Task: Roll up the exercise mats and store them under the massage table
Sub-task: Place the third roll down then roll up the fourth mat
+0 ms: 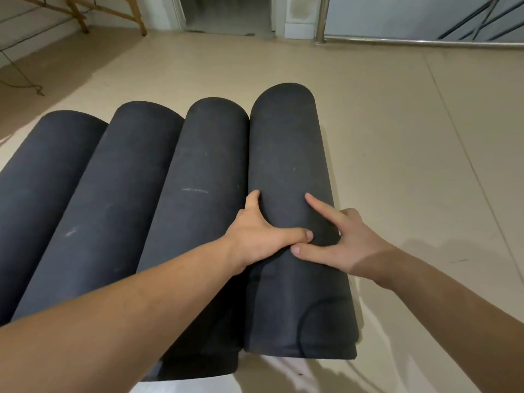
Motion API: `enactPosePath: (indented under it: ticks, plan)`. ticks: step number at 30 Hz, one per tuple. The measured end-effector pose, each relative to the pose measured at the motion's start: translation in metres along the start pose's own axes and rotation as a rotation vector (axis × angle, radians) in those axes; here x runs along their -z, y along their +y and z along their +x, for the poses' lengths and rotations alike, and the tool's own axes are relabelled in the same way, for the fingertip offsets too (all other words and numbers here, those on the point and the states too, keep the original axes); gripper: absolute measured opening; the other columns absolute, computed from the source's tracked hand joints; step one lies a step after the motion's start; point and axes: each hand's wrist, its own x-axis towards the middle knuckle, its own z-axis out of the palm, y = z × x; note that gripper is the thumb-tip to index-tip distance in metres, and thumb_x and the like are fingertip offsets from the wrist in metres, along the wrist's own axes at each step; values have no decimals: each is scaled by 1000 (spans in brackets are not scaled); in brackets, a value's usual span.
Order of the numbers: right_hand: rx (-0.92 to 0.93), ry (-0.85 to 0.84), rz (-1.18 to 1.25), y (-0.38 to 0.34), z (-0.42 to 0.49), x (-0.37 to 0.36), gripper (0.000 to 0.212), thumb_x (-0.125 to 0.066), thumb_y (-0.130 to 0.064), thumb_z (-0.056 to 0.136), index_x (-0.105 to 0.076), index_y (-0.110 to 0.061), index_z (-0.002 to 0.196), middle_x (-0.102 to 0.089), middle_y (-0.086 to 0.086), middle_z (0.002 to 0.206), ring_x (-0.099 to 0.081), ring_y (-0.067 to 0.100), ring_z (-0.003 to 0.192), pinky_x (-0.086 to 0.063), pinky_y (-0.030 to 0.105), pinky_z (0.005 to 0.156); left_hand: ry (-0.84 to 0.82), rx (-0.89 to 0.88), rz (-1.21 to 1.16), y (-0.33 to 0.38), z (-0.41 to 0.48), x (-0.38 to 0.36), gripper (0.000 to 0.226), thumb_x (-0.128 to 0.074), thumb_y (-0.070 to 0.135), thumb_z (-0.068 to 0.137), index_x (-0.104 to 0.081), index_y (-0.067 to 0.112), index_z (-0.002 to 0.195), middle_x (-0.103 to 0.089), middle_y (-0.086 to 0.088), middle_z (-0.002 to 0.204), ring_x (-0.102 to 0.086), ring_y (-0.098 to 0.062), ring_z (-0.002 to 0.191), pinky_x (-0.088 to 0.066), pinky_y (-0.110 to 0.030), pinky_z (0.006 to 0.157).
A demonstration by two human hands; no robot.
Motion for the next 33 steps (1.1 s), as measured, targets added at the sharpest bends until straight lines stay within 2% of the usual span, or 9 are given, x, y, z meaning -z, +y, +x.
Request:
enactPosePath:
  ticks: [3,6,10,15,17,19,22,27,33]
  plan:
    - [-42,14,78,12,-2,-1,125,-95,-68,51,-18,-74,150,-32,-17,139,-46,10,131,-42,31,113,-37,-13,279,17,1,8,126,-91,73,53,-31,26,154,-53,11,136,-56,-14,118,-53,-32,99]
    - [-84,-54,333,29,-1,-7,145,-103,-60,46,-7,-69,155,-44,-26,152,-54,1,133,-47,34,114,-55,24,534,31,5,3,130,-83,84,49,-31,23,151,-49,-2,139,-56,-25,120,-55,-43,98]
    - [-52,-7,435,35,-3,-9,145,-106,-50,45,-17,-61,159,-50,-29,149,-61,-1,127,-52,34,109,-17,-11,442,27,5,-4,144,-83,80,49,-7,36,164,-50,4,144,-56,-24,126,-55,-40,99]
    - [-35,-5,347,28,-9,5,123,-101,-44,56,-28,-66,153,-52,-36,137,-59,-23,109,-49,15,92,-110,53,28,10,5,2,148,-93,62,57,7,46,164,-53,20,143,-59,-13,122,-57,-32,87]
    - [-44,-3,212,27,-11,1,123,-101,-61,47,-26,-80,143,-50,-26,142,-57,-7,126,-49,26,105,-145,57,51,2,2,3,145,-92,58,59,6,44,165,-52,17,142,-58,-12,121,-53,-29,89]
    - [-53,40,96,29,-10,-6,127,-96,-77,36,-19,-87,137,-46,-16,145,-53,11,134,-48,40,113,-76,-41,258,1,2,4,137,-90,62,57,-5,44,164,-38,10,150,-49,-14,130,-49,-31,103]
    - [-34,63,85,34,-9,-8,126,-94,-79,36,-18,-87,136,-45,-16,145,-53,14,135,-48,42,113,-18,-193,419,4,2,-4,133,-85,75,56,-7,53,161,-12,13,166,-26,-19,152,-38,-39,120]
    - [-58,78,-29,46,-12,-14,124,-93,-72,52,-8,-84,141,-37,-10,138,-51,15,129,-46,38,114,-13,-203,583,-4,1,-17,129,-82,74,67,0,50,163,-3,4,171,-17,-30,155,-37,-39,115]
    - [-104,86,-191,47,-8,-22,127,-86,-82,45,1,-86,137,-28,-4,135,-48,21,130,-44,36,114,-5,-167,665,-6,0,-21,130,-80,74,68,4,46,164,-3,3,169,-22,-29,151,-43,-40,110]
